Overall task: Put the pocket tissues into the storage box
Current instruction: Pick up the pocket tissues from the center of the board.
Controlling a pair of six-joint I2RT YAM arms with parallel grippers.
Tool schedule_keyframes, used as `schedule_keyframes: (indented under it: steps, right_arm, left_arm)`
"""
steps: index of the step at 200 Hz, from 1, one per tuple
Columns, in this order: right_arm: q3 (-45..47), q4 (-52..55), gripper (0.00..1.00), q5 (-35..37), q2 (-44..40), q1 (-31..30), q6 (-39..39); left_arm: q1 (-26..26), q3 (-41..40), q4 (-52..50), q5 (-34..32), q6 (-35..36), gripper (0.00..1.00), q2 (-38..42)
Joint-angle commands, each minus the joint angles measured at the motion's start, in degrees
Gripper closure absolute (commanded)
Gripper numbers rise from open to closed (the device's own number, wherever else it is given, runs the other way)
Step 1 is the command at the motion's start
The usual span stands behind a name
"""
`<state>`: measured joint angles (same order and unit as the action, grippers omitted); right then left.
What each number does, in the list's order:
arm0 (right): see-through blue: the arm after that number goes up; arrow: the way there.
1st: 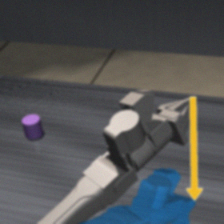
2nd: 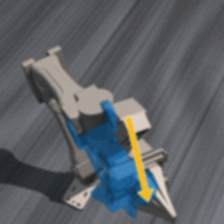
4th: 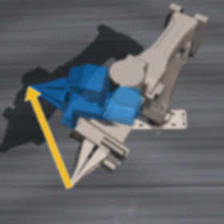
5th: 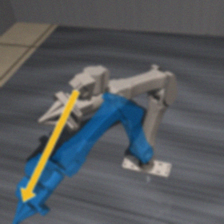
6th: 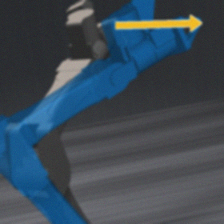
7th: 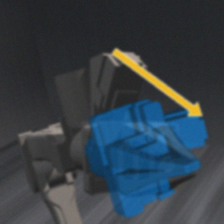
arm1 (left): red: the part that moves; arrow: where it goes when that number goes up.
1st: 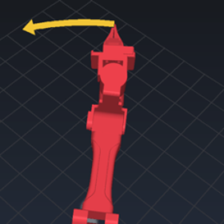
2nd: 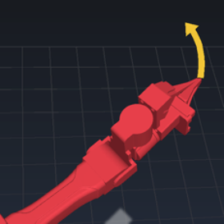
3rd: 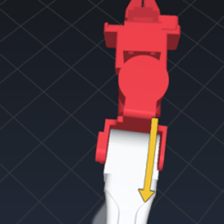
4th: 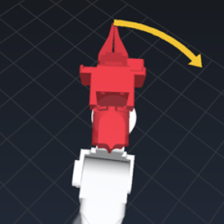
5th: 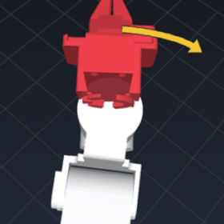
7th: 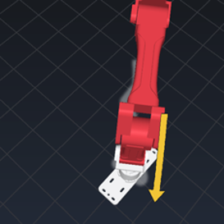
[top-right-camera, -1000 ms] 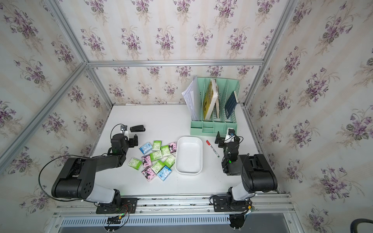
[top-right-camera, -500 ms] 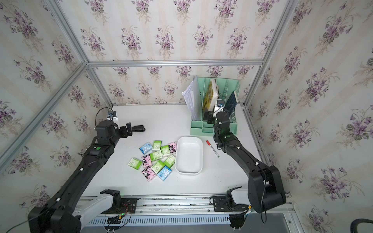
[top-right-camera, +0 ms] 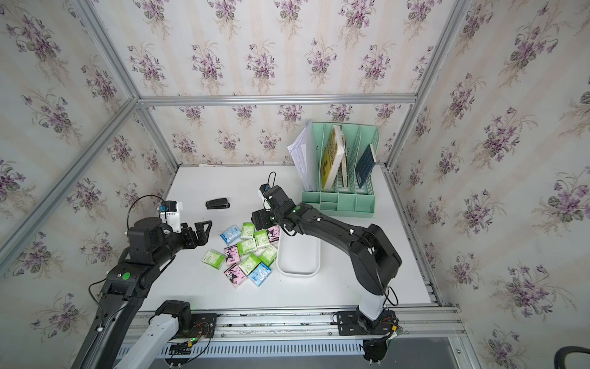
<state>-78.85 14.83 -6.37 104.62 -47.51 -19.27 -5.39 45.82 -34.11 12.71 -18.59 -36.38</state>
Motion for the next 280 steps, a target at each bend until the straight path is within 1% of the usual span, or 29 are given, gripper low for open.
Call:
schedule_keyframes:
  steps: [1, 38, 73, 106, 131, 175, 219, 225, 259, 269, 280]
  right_arm:
    - [-4.4, 4.0, 0.18, -4.7, 4.8, -0.2, -4.7]
    - [-12.4, 7.0, 0.26, -6.9, 12.8, -0.6, -5.8]
    - [-18.0, 9.8, 0.33, -5.5, 18.7, -1.0, -6.6]
    - [-19.0, 10.8, 0.41, -3.4, 21.4, -1.0, -7.6]
    - [-19.4, 11.2, 0.41, -2.9, 22.8, -1.0, -8.0]
    - [-20.1, 9.8, 0.42, -5.7, 24.7, -1.1, -8.2]
    - [-23.0, 10.4, 0.50, -6.8, 27.0, -1.8, -7.9]
    - [-23.3, 10.5, 0.52, -7.1, 27.4, -1.9, -7.8]
    - [-25.5, 12.0, 0.77, -8.1, 29.4, -2.0, -7.8]
    - [-25.6, 11.9, 0.86, -8.4, 29.4, -2.0, -7.8]
    - [-25.6, 11.7, 1.00, -8.5, 29.3, -2.0, -7.6]
  left_arm:
    - [0.0, 0.6, -2.2, 3.2, -1.9, 0.01, -0.2]
    - [-0.1, 0.5, -2.1, 3.4, -3.1, 0.01, 0.2]
    - [-0.1, -0.2, -1.3, 3.8, -3.8, 0.01, 0.8]
    - [-0.1, -0.3, -2.3, 3.7, -3.7, 0.01, 1.7]
    - [-0.1, -1.0, -2.3, 3.4, -4.2, 0.01, 3.0]
    - [-0.1, -1.2, -3.2, 3.6, -3.9, 0.01, 3.5]
    - [-0.1, -1.3, -4.0, 3.4, -3.9, 0.01, 4.0]
    - [-0.1, -1.3, -4.1, 3.3, -3.8, 0.01, 4.0]
    - [-0.1, -1.1, -4.9, 3.0, -3.7, 0.01, 4.6]
    - [-0.1, -1.0, -5.1, 2.9, -3.6, 0.01, 4.8]
    - [-0.1, -0.8, -5.4, 2.8, -3.6, 0.01, 4.9]
